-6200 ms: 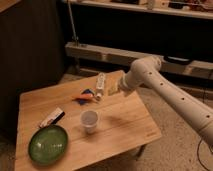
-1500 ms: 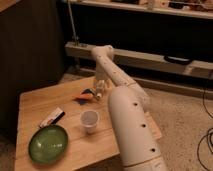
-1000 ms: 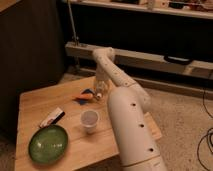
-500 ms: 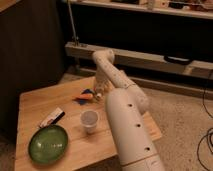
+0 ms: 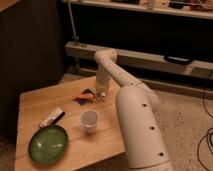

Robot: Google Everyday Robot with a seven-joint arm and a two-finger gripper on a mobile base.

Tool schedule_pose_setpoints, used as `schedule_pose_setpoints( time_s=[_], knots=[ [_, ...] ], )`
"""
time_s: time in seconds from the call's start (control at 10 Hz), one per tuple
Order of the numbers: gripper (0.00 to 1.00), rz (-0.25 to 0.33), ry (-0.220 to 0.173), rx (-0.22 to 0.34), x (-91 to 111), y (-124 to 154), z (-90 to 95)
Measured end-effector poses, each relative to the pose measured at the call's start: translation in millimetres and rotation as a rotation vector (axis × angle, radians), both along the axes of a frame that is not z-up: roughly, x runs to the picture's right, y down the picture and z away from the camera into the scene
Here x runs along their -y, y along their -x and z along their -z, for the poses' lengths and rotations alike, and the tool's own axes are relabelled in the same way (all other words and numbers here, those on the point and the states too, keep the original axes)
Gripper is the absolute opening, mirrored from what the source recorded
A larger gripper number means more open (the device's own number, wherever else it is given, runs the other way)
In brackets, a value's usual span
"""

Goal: Stand the bottle upright

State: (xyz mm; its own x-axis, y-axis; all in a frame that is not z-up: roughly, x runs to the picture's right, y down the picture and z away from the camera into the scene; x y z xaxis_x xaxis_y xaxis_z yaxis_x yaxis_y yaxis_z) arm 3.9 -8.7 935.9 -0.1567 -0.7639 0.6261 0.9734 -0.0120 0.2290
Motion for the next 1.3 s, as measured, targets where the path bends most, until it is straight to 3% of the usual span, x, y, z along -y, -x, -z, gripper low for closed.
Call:
schedule_pose_setpoints(
  time_s=[0.2, 0.4, 0.6, 0.9, 1.0, 1.1, 1.3],
  knots=[
    [0.0, -0.021, -0.001, 0.055, -3.6, -34.2, 51.0],
    [0.0, -0.027, -0.011, 0.117, -20.1, -74.6, 98.1],
    [0.0, -0.017, -0.031, 0.148, -30.0, -92.9, 124.0],
    [0.0, -0.016, -0.032, 0.157, -30.8, -91.2, 126.5],
    [0.0, -0.035, -0.016, 0.166, -31.0, -89.8, 124.5],
    [0.0, -0.064, 0.009, 0.188, -33.2, -85.0, 124.4],
    [0.0, -0.211, 0.099, 0.316, -39.8, -52.7, 133.1]
  ],
)
